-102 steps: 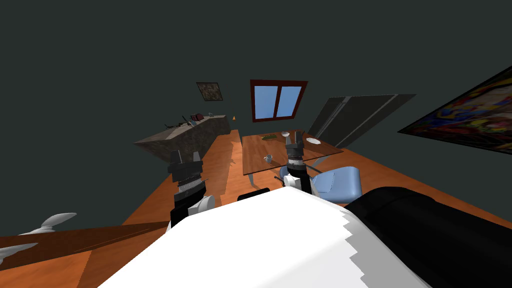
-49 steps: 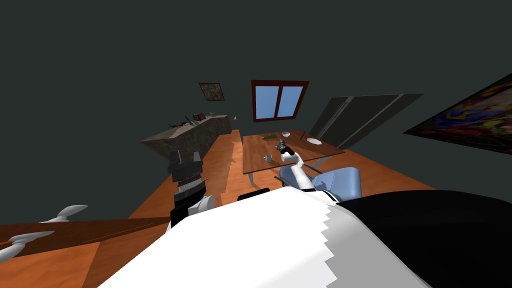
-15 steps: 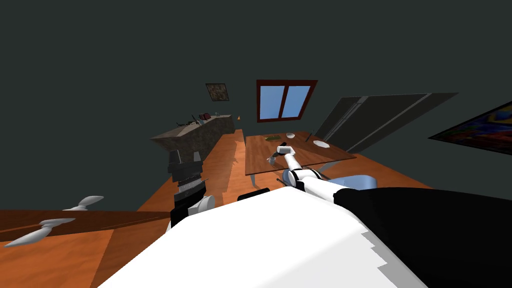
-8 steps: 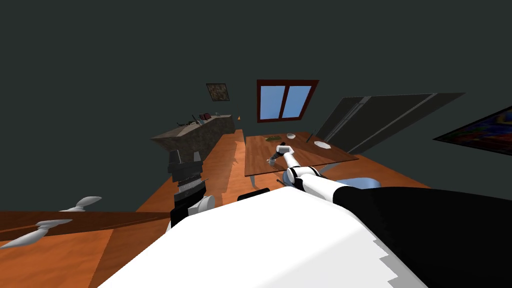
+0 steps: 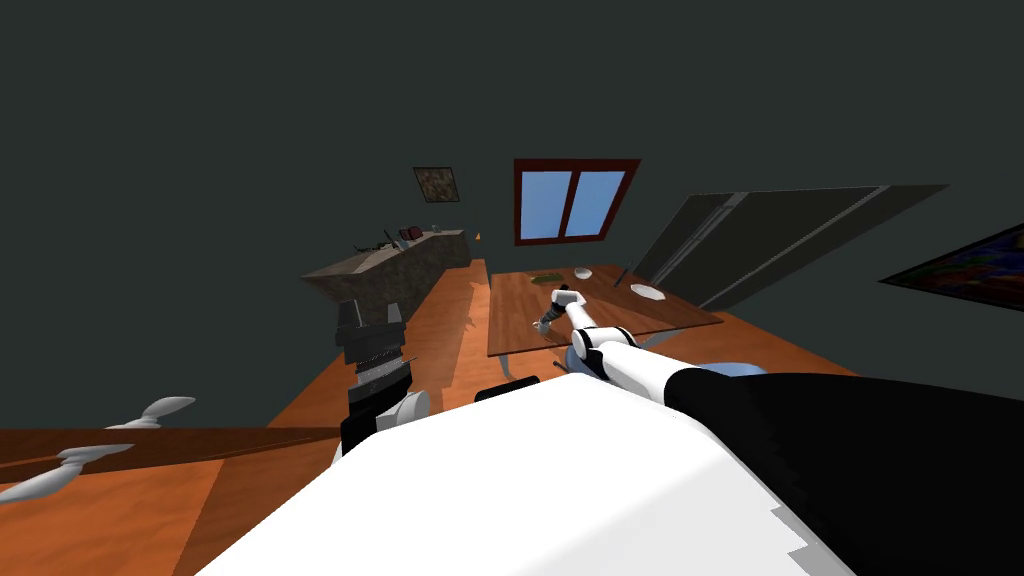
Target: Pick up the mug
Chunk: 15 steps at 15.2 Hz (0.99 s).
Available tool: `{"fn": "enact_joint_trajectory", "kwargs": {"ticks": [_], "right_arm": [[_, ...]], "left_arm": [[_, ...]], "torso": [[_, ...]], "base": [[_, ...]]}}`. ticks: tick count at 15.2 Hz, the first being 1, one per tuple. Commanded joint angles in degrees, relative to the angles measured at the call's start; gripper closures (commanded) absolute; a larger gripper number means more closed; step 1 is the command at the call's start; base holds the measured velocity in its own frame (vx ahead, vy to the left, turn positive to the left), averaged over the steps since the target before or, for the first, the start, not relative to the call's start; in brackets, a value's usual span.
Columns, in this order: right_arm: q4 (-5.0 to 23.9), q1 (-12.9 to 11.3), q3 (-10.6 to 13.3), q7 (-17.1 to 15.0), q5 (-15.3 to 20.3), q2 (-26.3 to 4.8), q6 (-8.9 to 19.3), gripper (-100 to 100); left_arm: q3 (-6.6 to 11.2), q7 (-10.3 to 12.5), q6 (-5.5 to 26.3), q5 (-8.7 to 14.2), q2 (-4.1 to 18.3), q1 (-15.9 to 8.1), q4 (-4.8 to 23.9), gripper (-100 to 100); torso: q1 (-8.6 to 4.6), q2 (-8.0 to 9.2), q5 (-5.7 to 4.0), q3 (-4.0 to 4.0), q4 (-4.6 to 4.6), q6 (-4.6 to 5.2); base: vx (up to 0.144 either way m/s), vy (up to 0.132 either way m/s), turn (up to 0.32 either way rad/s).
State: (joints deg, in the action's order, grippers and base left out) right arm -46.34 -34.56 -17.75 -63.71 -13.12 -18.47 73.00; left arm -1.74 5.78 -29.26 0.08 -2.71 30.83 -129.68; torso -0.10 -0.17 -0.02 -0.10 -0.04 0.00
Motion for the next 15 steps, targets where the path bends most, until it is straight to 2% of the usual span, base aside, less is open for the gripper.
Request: {"fn": "enact_joint_trajectory", "kwargs": {"ticks": [1,2,3,4,8,9,10,14,15], "right_arm": [[0.90,-0.57,-0.18,-1.28,-0.16,0.08,2.09,-100],[1.15,-0.72,-0.21,-1.47,-0.20,0.07,2.39,-100],[0.15,-0.16,-0.14,-1.03,-0.13,0.15,1.79,-100],[0.81,0.79,-0.25,-0.49,-0.11,0.62,0.36,-100],[1.69,1.66,-0.36,0.25,-0.08,1.04,-1.52,-100],[0.68,1.76,-0.33,-0.08,-0.10,0.98,-0.47,-100],[0.75,1.83,-0.34,0.02,-0.10,1.01,-0.68,100],[0.77,1.83,-0.31,0.03,-0.07,1.00,-0.62,100],[0.46,0.44,-0.21,-0.79,-0.12,0.45,1.11,100]], "left_arm": [[0.00,0.00,0.00,0.00,0.00,0.00,0.00,0],[0.00,0.00,0.00,0.00,0.00,0.00,0.00,0],[0.00,0.00,0.00,0.00,0.00,0.00,0.00,0],[0.00,0.00,0.00,0.00,0.00,0.00,0.00,0],[0.00,0.00,0.00,0.00,0.00,0.00,0.00,0],[0.00,0.00,0.00,0.00,0.00,0.00,0.00,0],[0.00,0.00,0.00,0.00,0.00,0.00,0.00,0],[0.00,0.00,0.00,0.00,0.00,0.00,0.00,0],[0.00,0.00,0.00,0.00,0.00,0.00,0.00,0]], "torso": [[0.00,0.00,0.00,0.00,0.00,0.00],[0.00,0.00,0.00,0.00,0.00,0.00],[0.01,0.02,0.00,0.01,0.00,0.01],[0.04,0.05,0.00,0.03,0.01,0.01],[0.15,-0.03,0.02,-0.02,-0.01,0.01],[0.16,-0.02,0.03,-0.02,-0.01,0.01],[0.15,0.02,0.03,0.01,0.00,0.01],[0.05,0.13,-0.02,0.07,0.03,0.01],[0.04,0.13,-0.03,0.08,0.03,0.02]], "base": [[0.036,-0.025,0.021],[0.033,-0.022,0.016],[0.018,-0.012,0.006],[0.030,0.006,-0.029],[0.049,0.015,-0.027],[0.023,0.009,-0.008],[0.009,0.004,0.000],[0.000,0.000,0.000],[-0.037,-0.005,0.037]]}}
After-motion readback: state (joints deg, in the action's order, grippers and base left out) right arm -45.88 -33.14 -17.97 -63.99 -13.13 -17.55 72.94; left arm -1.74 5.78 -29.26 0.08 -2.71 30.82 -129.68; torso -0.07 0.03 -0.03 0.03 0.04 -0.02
